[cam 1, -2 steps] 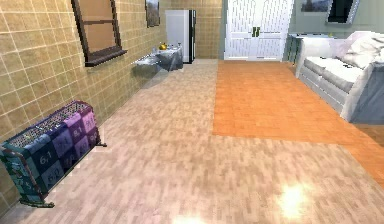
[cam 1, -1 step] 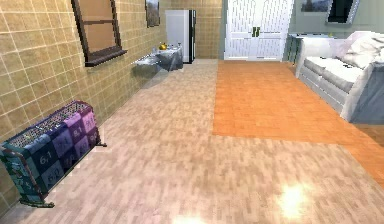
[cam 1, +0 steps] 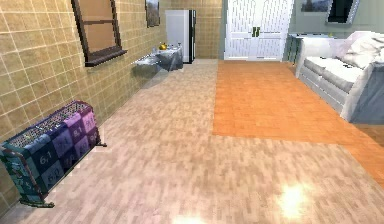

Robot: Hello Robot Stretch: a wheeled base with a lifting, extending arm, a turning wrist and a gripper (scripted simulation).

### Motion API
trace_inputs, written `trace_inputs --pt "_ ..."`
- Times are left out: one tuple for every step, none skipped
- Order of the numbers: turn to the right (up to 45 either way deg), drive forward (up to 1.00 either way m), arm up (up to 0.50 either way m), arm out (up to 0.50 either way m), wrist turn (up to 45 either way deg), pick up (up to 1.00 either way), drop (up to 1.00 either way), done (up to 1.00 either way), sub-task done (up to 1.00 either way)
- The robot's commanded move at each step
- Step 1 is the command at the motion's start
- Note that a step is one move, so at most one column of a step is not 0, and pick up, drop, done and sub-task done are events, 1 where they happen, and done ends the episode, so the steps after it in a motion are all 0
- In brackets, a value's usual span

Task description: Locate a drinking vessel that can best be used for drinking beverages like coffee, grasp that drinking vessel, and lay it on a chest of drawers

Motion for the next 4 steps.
trace_inputs --pt "0.0 0.0 0.0 0.0 45.0 0.0 0.0 0.0 0.0" --pt "0.0 0.0 0.0 0.0 45.0 0.0 0.0 0.0 0.0" --pt "0.0 0.0 0.0 0.0 15.0 0.0 0.0 0.0 0.0" --pt "0.0 0.0 -0.08 0.0 0.0 0.0 0.0 0.0 0.0"
